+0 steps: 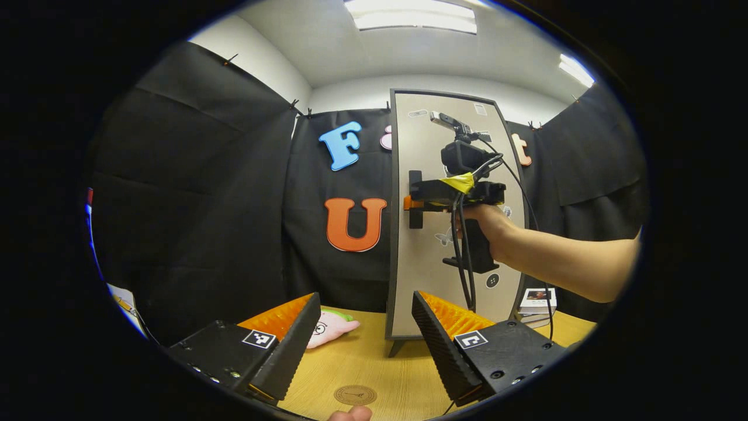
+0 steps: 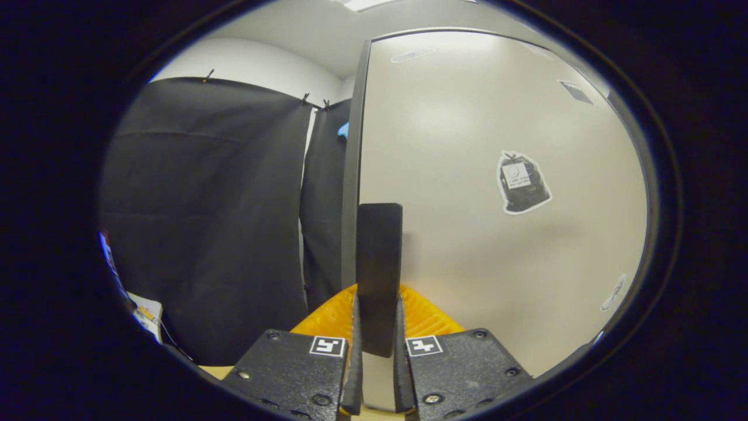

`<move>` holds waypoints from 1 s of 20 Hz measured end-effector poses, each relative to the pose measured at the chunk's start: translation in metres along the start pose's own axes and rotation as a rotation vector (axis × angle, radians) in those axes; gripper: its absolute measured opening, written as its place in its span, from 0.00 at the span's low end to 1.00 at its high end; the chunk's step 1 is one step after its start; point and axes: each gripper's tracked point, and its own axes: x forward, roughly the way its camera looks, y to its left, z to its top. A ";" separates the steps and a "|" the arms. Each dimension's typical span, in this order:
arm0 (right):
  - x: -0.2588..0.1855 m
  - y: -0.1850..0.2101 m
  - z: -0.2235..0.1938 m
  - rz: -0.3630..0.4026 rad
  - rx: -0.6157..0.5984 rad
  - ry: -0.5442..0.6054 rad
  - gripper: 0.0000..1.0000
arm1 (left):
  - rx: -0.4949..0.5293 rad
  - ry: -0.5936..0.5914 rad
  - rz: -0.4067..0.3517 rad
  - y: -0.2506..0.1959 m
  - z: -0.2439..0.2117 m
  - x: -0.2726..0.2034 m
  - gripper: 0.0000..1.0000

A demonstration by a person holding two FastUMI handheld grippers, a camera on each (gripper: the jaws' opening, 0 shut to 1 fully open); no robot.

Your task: Open the cabinet door with the right hand, grasp the bottle in the cabinet with the left hand and place it on the coaster, then close the cabinet door with the right hand.

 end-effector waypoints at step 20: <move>-0.058 0.010 0.001 0.184 0.080 0.011 0.20 | 0.011 -0.002 0.011 0.002 0.002 -0.026 0.95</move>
